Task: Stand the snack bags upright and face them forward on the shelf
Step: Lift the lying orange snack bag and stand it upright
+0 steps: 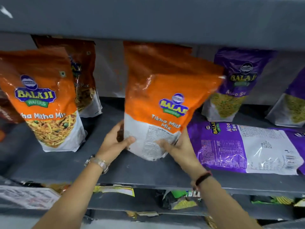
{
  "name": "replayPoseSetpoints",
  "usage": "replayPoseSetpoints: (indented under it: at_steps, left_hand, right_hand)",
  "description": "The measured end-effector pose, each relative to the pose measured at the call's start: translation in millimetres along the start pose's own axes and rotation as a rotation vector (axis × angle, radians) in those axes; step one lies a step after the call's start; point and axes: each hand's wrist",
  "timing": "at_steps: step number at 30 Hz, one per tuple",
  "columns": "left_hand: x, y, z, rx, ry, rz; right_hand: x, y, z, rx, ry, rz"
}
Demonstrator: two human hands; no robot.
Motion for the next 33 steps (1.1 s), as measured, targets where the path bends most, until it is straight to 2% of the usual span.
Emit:
replayPoseSetpoints:
  at_steps: [3, 6, 9, 11, 13, 16, 20, 23, 26, 28, 31, 33]
  left_hand:
    - [8, 10, 15, -0.014, 0.06, -0.035]
    - [14, 11, 20, -0.02, 0.085, -0.011]
    - [14, 6, 26, -0.011, 0.003, -0.007]
    - [12, 1, 28, -0.014, -0.032, -0.001]
    - [10, -7, 28, -0.005, -0.06, 0.016]
    - [12, -15, 29, 0.012, -0.096, -0.083]
    - [24, 8, 18, 0.05, 0.148, -0.144]
    - [36, 28, 16, 0.11, 0.193, -0.055]
    - [50, 31, 22, 0.119, -0.046, -0.033]
    - [48, 24, 21, 0.095, -0.098, -0.043]
    - [26, 13, 18, 0.055, -0.069, 0.033]
    - [10, 7, 16, 0.035, -0.029, 0.007]
  right_hand:
    - [-7, -22, -13, 0.011, 0.094, 0.168]
    - [-10, -24, -25, 0.048, 0.085, 0.205]
    - [-8, -14, -30, 0.074, 0.104, 0.26]
    - [-1, -4, -31, 0.087, 0.087, 0.197]
    - [12, 14, -31, 0.065, 0.07, 0.047]
    - [28, 47, -21, -0.008, 0.117, -0.095]
    - [21, 43, -14, 0.004, -0.039, -0.243]
    - [12, 0, -14, 0.138, -0.066, -0.176]
    - [14, -31, -14, 0.249, -0.11, -0.018]
    - [16, -33, -17, 0.253, -0.129, 0.043]
    - [15, -17, -24, 0.173, -0.126, 0.001]
    - [10, -1, -28, 0.092, -0.081, -0.092]
Point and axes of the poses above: each hand's wrist, its own y-axis away from the middle knuckle, its own x-axis out of the palm, z = x × y, and after that the axes turned 9 degrees about -x, right-handed
